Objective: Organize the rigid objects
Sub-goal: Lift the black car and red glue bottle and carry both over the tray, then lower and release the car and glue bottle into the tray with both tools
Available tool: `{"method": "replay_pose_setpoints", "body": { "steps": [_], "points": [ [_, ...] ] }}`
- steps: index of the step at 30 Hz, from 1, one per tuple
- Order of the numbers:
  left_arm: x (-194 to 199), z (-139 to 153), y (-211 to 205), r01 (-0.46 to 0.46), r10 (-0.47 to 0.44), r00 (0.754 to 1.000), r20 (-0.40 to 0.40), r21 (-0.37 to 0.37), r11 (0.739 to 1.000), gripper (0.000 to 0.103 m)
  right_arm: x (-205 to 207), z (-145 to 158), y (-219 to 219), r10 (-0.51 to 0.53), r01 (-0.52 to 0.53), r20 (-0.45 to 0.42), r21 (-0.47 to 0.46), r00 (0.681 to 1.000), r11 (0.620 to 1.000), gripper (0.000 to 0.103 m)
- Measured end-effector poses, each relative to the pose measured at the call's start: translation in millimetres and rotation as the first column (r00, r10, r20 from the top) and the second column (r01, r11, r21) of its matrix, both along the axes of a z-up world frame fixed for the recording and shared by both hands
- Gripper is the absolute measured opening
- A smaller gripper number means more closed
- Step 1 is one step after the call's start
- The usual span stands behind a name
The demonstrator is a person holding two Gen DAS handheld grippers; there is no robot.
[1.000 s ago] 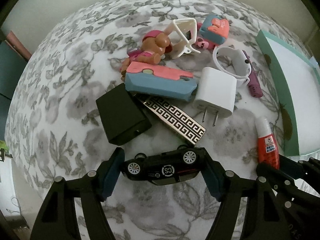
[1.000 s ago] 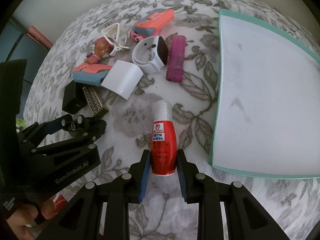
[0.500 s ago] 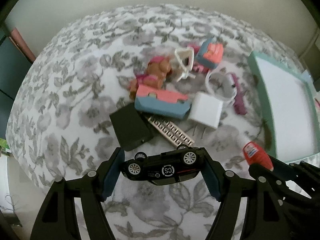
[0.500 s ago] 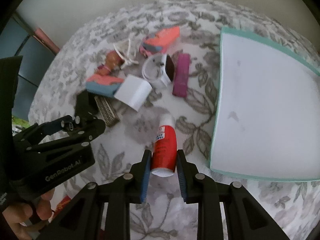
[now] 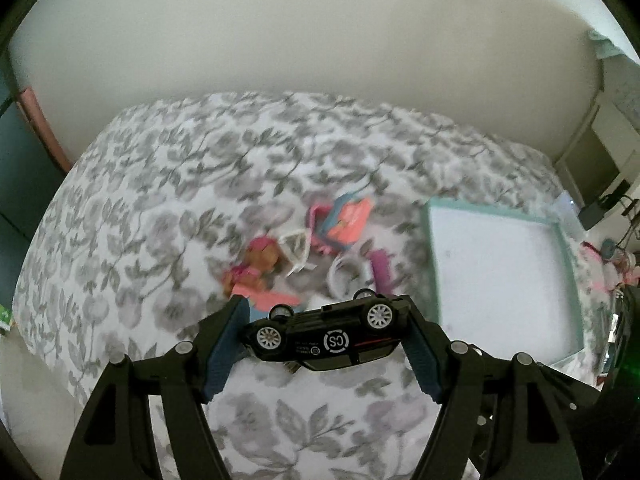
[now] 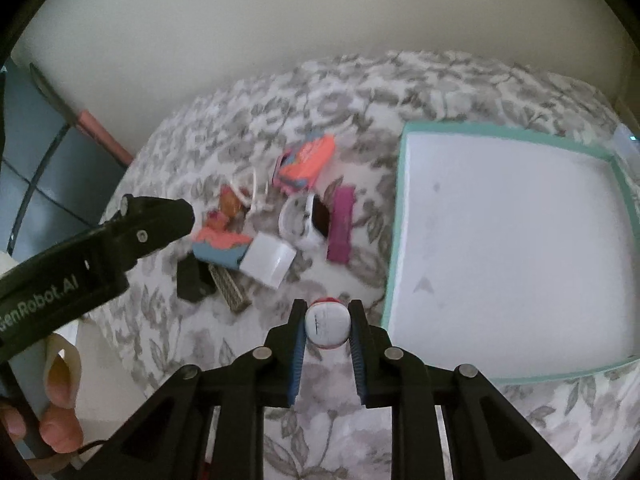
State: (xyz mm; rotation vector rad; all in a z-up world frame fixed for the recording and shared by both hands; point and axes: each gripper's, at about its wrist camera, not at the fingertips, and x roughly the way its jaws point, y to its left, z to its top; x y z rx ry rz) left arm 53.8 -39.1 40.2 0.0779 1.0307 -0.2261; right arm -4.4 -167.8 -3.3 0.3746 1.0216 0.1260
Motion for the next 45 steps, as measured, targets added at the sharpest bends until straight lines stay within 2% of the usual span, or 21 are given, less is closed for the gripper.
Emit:
{"method": "replay_pose_setpoints", "body": {
  "steps": [4,8,14,20,26,31,42,45],
  "points": [
    [1,11,-26,0.037,-0.037,0.999,0.017,0.008,0.999,0.075,-3,7,-26,-0.091,0.092,0.025,-0.051,0.996,0.994,0.022],
    [5,10,-58,0.082,-0.082,0.997,0.010,0.016,0.997,0.075,-1,0,-60,-0.209,0.207,-0.010,-0.095,0.978,0.974,0.022],
    [8,-7,-105,0.139,-0.139,0.990,-0.028,0.008,0.990,0.075,-4,-15,-113,-0.352,0.345,-0.059,-0.097,0.934,0.934,0.022],
    [11,-28,-143,0.190,-0.189,0.980,-0.062,0.019,0.982,0.075,-11,-20,-151,-0.453,0.442,-0.066,-0.128,0.889,0.888,0.022],
    [14,-50,-169,0.215,-0.212,0.972,-0.101,0.024,0.976,0.075,-14,-22,-164,-0.488,0.473,-0.062,-0.165,0.871,0.865,0.022],
    [19,-63,-178,0.200,-0.193,0.973,-0.128,0.040,0.979,0.075,-11,-28,-167,-0.497,0.478,-0.082,-0.177,0.864,0.860,0.022],
    [18,-72,-181,0.194,-0.187,0.971,-0.146,0.037,0.980,0.076,-11,-28,-167,-0.509,0.487,-0.088,-0.187,0.856,0.853,0.022],
    [19,-71,-179,0.187,-0.181,0.973,-0.142,0.036,0.982,0.079,-10,-28,-167,-0.511,0.488,-0.093,-0.193,0.854,0.851,0.022]
  ]
}}
